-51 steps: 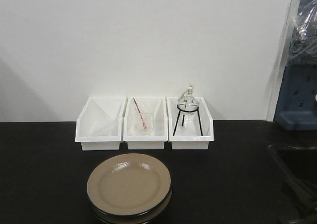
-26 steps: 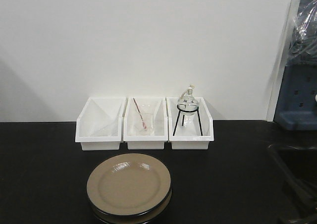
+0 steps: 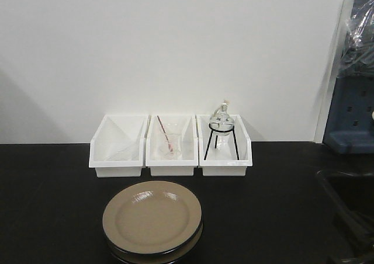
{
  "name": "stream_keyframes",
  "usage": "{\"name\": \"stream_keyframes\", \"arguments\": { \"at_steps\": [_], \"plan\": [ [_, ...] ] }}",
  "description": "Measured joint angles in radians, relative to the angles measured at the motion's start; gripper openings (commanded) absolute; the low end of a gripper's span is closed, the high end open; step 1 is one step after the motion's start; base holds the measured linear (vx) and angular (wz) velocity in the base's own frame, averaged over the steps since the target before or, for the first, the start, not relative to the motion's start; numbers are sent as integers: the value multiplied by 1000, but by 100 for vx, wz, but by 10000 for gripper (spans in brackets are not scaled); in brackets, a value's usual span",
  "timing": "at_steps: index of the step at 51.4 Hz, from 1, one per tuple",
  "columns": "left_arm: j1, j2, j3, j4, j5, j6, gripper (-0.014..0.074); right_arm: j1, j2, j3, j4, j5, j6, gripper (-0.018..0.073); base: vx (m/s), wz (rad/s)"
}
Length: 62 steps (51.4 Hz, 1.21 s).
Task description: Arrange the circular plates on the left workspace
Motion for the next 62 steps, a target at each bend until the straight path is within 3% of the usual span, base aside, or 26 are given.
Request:
{"name": "stream_keyframes", "arguments": {
  "at_steps": [15,21,55,62],
  "plan": [
    [-13,-18,61,319,-201,-404,-1,0,-1,0,0,4,0,-5,0,0],
    [-13,-18,61,369,-202,-471,-1,0,-1,0,0,4,0,-5,0,0],
    [-13,-18,61,378,-202,-489,-1,0,-10,20,0,-3,0,-5,0,0],
    [-13,-18,61,379,-202,-489,-1,0,-67,122,-75,-8,8,-5,0,0]
  ]
}}
